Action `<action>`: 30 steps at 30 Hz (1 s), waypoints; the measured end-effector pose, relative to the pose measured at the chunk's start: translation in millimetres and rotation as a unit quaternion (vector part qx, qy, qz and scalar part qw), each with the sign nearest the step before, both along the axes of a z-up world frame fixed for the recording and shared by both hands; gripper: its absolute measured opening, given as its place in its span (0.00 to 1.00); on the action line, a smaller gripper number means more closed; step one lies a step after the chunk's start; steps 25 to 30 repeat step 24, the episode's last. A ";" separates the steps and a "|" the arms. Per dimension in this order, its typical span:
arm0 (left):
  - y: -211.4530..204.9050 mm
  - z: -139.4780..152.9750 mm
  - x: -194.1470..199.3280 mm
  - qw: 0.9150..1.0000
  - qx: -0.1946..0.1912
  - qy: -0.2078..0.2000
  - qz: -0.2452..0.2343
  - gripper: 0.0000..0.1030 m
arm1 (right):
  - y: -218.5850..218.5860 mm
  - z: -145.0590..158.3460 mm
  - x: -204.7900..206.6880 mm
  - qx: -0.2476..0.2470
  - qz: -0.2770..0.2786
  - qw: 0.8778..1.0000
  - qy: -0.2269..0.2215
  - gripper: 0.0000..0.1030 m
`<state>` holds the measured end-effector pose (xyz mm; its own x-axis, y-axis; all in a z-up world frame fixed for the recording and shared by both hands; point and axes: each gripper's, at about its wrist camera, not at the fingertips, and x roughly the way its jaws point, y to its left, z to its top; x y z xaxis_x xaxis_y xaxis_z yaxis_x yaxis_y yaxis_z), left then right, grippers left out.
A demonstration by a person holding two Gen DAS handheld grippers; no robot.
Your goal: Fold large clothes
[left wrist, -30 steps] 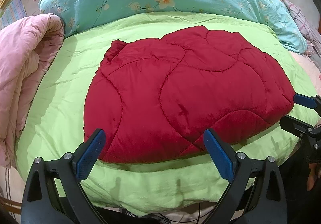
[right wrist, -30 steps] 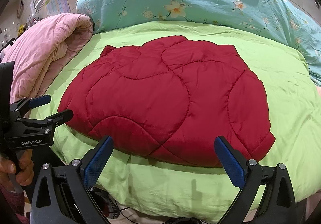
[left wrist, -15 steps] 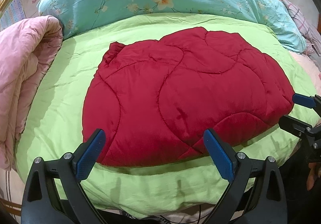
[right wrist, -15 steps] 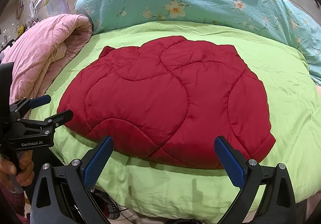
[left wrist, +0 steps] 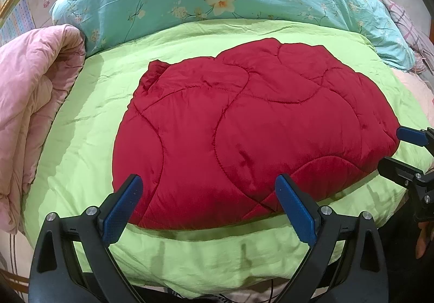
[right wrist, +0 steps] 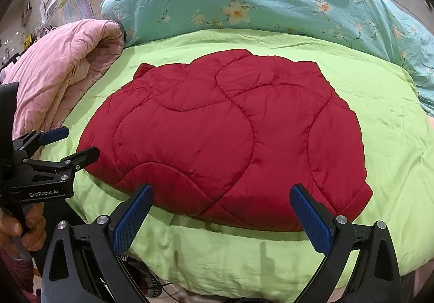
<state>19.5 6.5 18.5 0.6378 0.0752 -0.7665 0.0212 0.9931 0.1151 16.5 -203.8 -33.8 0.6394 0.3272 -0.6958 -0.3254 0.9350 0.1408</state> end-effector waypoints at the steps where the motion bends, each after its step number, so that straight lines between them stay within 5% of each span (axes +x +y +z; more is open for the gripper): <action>1: 0.1 0.0 -0.1 1.000 0.000 0.000 0.000 0.96 | 0.1 0.1 0.1 0.000 0.000 1.000 0.000 0.98; 30: 1.5 2.2 -1.1 1.000 -0.003 -0.003 0.004 0.96 | 1.6 1.0 -0.1 0.000 -0.001 1.000 0.000 0.98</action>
